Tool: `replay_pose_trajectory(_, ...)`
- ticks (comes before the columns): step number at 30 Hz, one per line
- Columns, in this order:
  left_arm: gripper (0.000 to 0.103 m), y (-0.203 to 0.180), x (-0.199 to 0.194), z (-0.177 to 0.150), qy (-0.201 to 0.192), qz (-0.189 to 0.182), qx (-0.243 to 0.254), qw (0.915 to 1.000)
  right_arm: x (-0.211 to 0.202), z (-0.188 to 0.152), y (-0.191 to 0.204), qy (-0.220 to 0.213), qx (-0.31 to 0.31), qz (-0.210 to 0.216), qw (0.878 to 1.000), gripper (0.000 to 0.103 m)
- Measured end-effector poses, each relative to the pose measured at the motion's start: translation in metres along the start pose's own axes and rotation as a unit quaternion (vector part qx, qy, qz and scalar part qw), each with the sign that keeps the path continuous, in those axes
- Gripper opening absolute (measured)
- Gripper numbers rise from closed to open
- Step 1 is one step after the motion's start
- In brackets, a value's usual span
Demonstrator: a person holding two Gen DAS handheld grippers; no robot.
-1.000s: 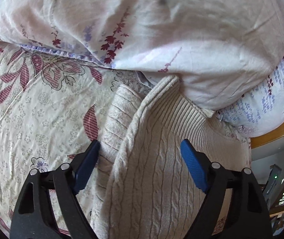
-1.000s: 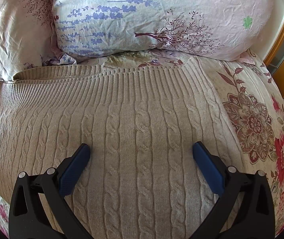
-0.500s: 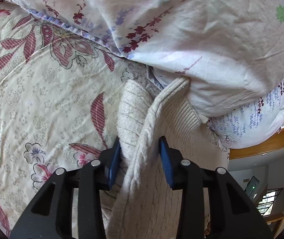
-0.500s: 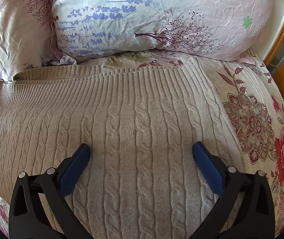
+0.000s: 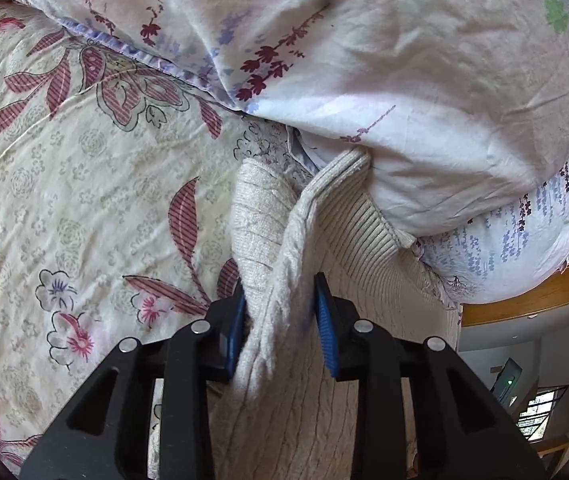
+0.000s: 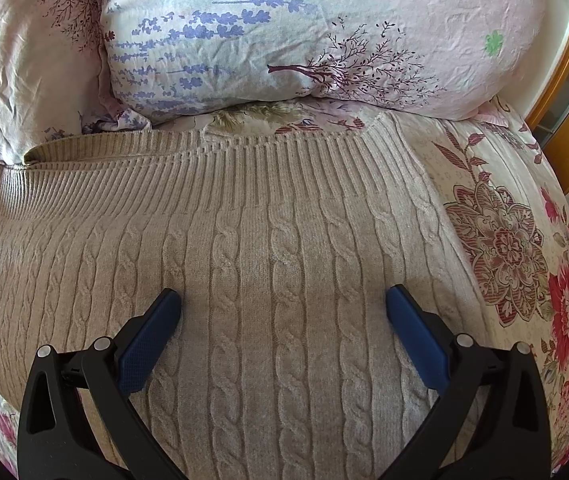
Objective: Fold small clothes
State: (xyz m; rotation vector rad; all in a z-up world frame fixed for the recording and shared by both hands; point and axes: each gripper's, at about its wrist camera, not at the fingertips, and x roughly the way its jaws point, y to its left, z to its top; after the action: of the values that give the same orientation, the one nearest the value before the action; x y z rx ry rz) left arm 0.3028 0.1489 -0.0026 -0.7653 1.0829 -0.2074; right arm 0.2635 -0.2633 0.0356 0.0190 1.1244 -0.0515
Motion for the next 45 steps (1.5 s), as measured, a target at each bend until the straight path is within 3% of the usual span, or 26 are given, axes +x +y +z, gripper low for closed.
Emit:
replay_pose_trajectory(4,0.031,-0.007,0.003,-0.002,-0.001,0.023,0.012,0.9997,-0.003,-0.002,0.002,0.003,0.003,-0.002,1.0,0.102)
replay_pose_trajectory(8,0.045,-0.032,0.015,-0.006,0.003,0.058,0.05,0.9971,-0.009,-0.006,0.004,0.014,0.008,-0.005,1.0,0.102)
replay_pose_trajectory(10,0.037,-0.04,0.017,-0.007,0.005,0.074,0.067,0.995,-0.014,-0.01,0.004,0.015,0.017,-0.002,1.0,0.102)
replay_pose_trajectory(11,0.028,-0.041,0.018,-0.008,0.01,0.069,0.065,0.9954,-0.017,-0.012,0.002,0.012,0.023,0.002,1.0,0.102)
replay_pose_trajectory(12,0.027,-0.043,0.016,-0.008,0.007,0.064,0.06,0.9961,-0.021,-0.015,0.0,0.008,0.029,0.006,1.0,0.102)
replay_pose_trajectory(22,0.022,-0.099,-0.014,-0.022,-0.006,-0.04,0.053,0.9978,-0.051,-0.029,-0.047,-0.019,0.097,0.051,0.994,0.102)
replay_pose_trajectory(29,0.02,-0.178,-0.013,-0.049,0.001,-0.122,0.043,0.9916,-0.074,-0.039,-0.084,-0.049,0.111,0.066,0.99,0.102)
replay_pose_trajectory(33,0.02,-0.239,0.022,-0.078,0.034,-0.168,0.044,0.9843,-0.082,-0.045,-0.119,-0.057,0.131,0.061,0.988,0.102)
replay_pose_trajectory(36,0.02,-0.275,0.059,-0.099,0.064,-0.181,0.039,0.9807,-0.084,-0.055,-0.15,-0.056,0.158,0.058,0.984,0.102)
replay_pose_trajectory(43,0.021,-0.305,0.137,-0.128,0.116,-0.171,-0.023,0.9782,-0.084,-0.078,-0.201,-0.049,0.207,0.046,0.976,0.102)
replay_pose_trajectory(45,0.028,-0.31,0.158,-0.134,0.156,-0.187,-0.043,0.9691,-0.083,-0.08,-0.209,-0.046,0.217,0.049,0.974,0.102)
